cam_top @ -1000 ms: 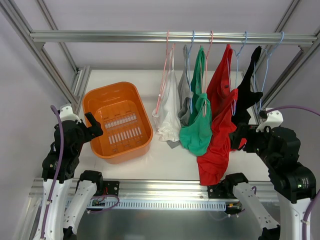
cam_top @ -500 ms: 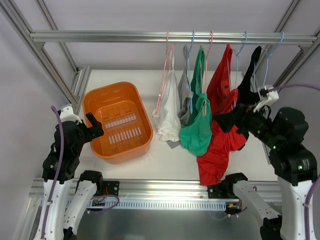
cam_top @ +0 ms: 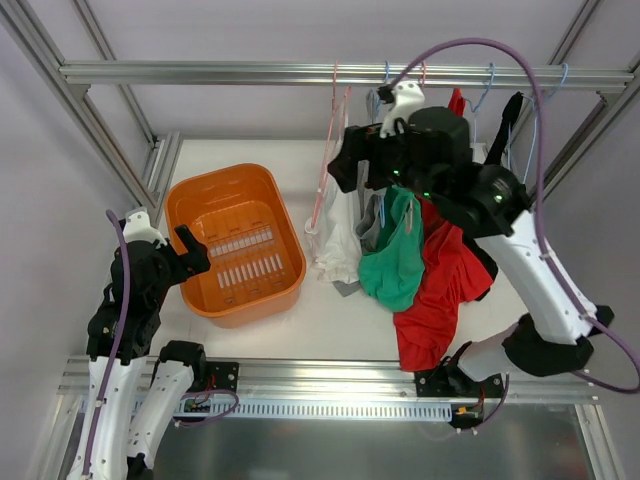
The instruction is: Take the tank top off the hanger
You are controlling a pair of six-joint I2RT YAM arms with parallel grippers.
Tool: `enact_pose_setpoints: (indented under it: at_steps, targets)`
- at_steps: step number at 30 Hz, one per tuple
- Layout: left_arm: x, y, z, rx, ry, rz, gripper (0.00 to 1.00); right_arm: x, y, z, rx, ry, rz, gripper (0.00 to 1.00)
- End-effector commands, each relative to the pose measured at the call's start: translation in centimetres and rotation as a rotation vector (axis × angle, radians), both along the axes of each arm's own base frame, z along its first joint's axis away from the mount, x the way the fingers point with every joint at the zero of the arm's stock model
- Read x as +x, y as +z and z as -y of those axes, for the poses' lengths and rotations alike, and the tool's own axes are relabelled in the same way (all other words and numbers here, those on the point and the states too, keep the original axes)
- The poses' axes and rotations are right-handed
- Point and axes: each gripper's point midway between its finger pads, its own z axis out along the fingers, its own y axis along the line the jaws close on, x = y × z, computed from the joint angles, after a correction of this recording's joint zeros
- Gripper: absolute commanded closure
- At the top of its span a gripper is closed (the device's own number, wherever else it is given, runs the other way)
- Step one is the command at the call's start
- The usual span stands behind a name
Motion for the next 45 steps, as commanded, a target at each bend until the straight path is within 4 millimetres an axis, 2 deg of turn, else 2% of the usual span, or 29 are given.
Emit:
enact_pose_setpoints:
  at_steps: [1,3,7,10,13,15,17,21,23,27,29,43,45]
  targets:
    - [0.5,0.4,1.0,-0.009,-0.06,0.024,0.01,3.3,1.7,1.4,-0.122,-0.246,0.139,0.1]
    - [0.6,0.4,1.2,-0.014,-0.069,0.024,0.01,4.3,1.4,0.8,-0.144,-0.282,0.144,0.17]
    - [0.7,0.3,1.5,-0.018,-0.081,0.02,0.01,6.0,0.2,-1.8,-0.156,-0.285,0.133,0.22]
    - [0.8,0.2,1.6,-0.019,-0.087,0.015,0.01,7.2,-0.4,-2.2,-0.169,-0.34,0.134,0.29]
    - [0.7,0.2,1.6,-0.019,-0.092,0.016,0.01,8.5,-1.9,-3.1,-0.182,-0.371,0.123,0.39]
    - [0.7,0.3,1.7,-0.019,-0.094,0.021,0.01,9.1,-2.7,-3.6,-0.188,-0.385,0.116,0.42]
    - [0.7,0.3,1.7,-0.019,-0.094,0.022,0.01,9.6,-3.2,-3.6,-0.154,-0.419,0.092,0.53]
    - [0.6,0.5,1.6,-0.019,-0.093,0.033,0.01,9.8,-3.7,-3.2,-0.132,-0.453,0.102,0.67]
    - [0.6,0.6,1.7,-0.019,-0.096,0.039,0.01,9.8,-3.5,-2.8,-0.129,-0.471,0.109,0.78]
    - [0.6,0.6,1.7,-0.02,-0.101,0.037,0.01,9.4,-3.4,-2.2,-0.126,-0.476,0.11,0.84]
    - [0.6,0.5,1.8,-0.02,-0.102,0.036,0.01,9.3,-3.2,-2.0,-0.122,-0.479,0.114,0.92]
    - [0.7,0.4,2.0,-0.024,-0.118,0.032,0.01,7.3,1.4,0.0,-0.068,-0.419,0.197,0.95]
    - [0.7,0.4,2.1,-0.025,-0.124,0.032,0.01,6.9,1.6,0.4,-0.065,-0.409,0.206,1.0]
